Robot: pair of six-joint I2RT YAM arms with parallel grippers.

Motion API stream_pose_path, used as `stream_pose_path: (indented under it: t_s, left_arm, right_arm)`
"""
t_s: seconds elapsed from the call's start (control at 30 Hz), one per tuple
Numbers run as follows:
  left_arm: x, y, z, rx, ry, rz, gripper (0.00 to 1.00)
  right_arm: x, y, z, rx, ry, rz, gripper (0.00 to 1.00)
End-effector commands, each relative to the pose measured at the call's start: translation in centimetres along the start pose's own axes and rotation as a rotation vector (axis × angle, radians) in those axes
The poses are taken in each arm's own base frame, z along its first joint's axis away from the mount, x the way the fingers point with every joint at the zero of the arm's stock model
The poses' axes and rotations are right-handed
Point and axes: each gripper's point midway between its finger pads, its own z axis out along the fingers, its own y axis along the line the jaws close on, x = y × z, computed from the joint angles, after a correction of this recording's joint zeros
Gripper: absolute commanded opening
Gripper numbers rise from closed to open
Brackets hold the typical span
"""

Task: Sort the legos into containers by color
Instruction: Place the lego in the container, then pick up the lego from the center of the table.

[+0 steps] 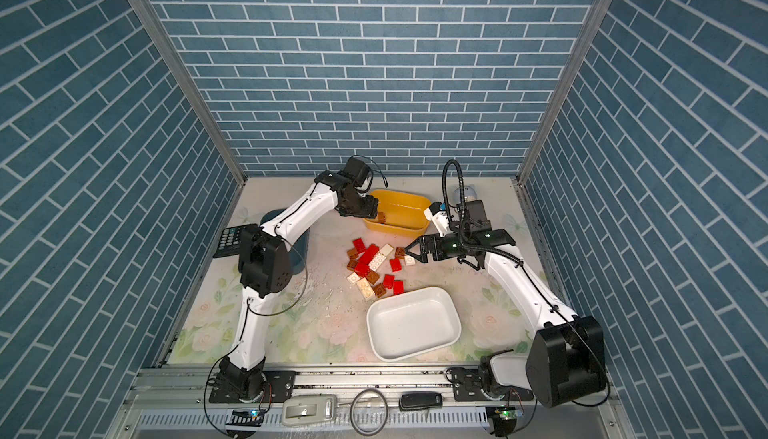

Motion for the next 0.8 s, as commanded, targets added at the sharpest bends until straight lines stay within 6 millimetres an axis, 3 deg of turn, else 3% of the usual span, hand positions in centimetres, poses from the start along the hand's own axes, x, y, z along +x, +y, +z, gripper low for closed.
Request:
stream_pose_path:
  t_s: [0.0, 0.17, 0.3, 0.77]
  left_arm:
    - [3.0, 0.5, -2.0, -0.028, 0.049, 0.107, 0.76]
    - [7.6, 1.5, -1.5, -0.018, 0.153, 0.239, 0.76]
    - [9.8, 2.1, -0.3, -0.010, 0.207, 0.329, 0.76]
    - [10.9, 2.4, 4.5, 0.013, 0.273, 0.434, 0.64]
  right_arm:
    - [-0.4, 1.0, -0.6, -0.033, 0.001, -0.039, 0.99]
    - [-0.1, 1.2, -0.5, -0.049, 0.009, -0.035, 0.99]
    - [0.3, 1.2, -0.4, -0.057, 0.015, -0.030, 0.99]
    - [1.8, 1.0, -0.5, -0.047, 0.034, -0.011, 0.99]
